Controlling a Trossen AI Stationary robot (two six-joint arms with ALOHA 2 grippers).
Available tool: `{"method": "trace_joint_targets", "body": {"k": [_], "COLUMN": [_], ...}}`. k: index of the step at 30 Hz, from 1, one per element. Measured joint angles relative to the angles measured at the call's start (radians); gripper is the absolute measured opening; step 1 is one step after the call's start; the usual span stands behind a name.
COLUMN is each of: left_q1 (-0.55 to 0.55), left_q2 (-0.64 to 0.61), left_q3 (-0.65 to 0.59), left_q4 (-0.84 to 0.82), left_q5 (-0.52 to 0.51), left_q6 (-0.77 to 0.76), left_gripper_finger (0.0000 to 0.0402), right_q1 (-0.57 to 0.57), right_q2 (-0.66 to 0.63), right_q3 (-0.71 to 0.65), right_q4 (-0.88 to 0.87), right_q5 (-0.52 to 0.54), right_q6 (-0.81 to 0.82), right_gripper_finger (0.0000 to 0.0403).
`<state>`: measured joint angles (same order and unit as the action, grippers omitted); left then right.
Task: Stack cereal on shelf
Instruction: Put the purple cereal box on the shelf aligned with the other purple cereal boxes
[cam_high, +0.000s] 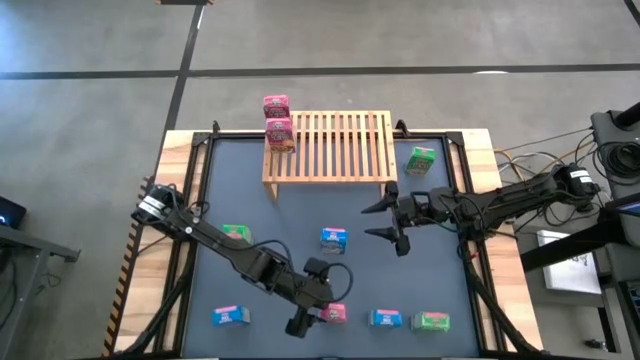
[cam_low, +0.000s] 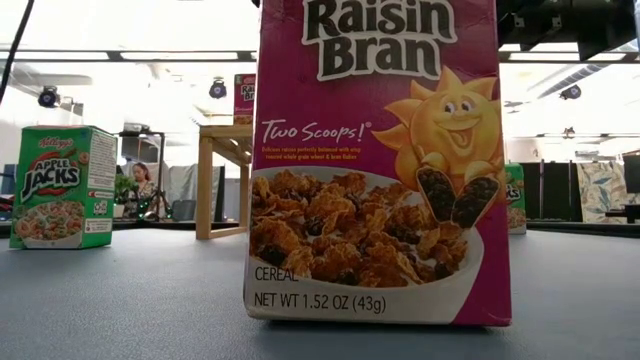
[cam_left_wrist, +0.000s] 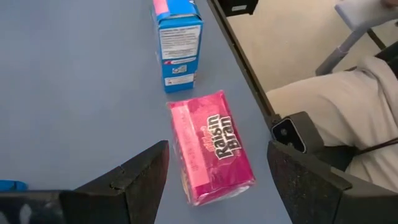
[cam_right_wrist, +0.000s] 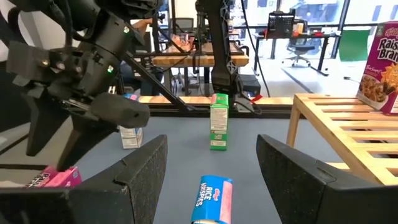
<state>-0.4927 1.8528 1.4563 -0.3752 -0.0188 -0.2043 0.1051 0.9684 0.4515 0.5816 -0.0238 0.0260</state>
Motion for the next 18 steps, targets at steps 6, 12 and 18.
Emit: {"method": "trace_joint_targets", "body": {"k": [6, 12, 18], "left_q1": [-0.001, -0.001, -0.001], "left_q2": [0.0, 0.0, 0.0], "left_q3": [0.0, -0.005, -0.005], "left_q4": [0.001, 0.02, 0.027], "left_q5": [0.001, 0.001, 0.0], "left_q6": [-0.019, -0.019, -0.024], "left_gripper_finger": [0.0258, 0.0293, 0.0348], "right_q1": [0.002, 0.002, 0.002], "right_q2": [0.0, 0.0, 0.0], "right_q3": [0.0, 0.0, 0.0], "right_q4": [0.0, 0.0, 0.0], "right_q5": [0.0, 0.0, 0.0], "right_q6": [0.001, 0.001, 0.001], "right_gripper_finger": [0.0235, 0.0235, 0.0235]}}
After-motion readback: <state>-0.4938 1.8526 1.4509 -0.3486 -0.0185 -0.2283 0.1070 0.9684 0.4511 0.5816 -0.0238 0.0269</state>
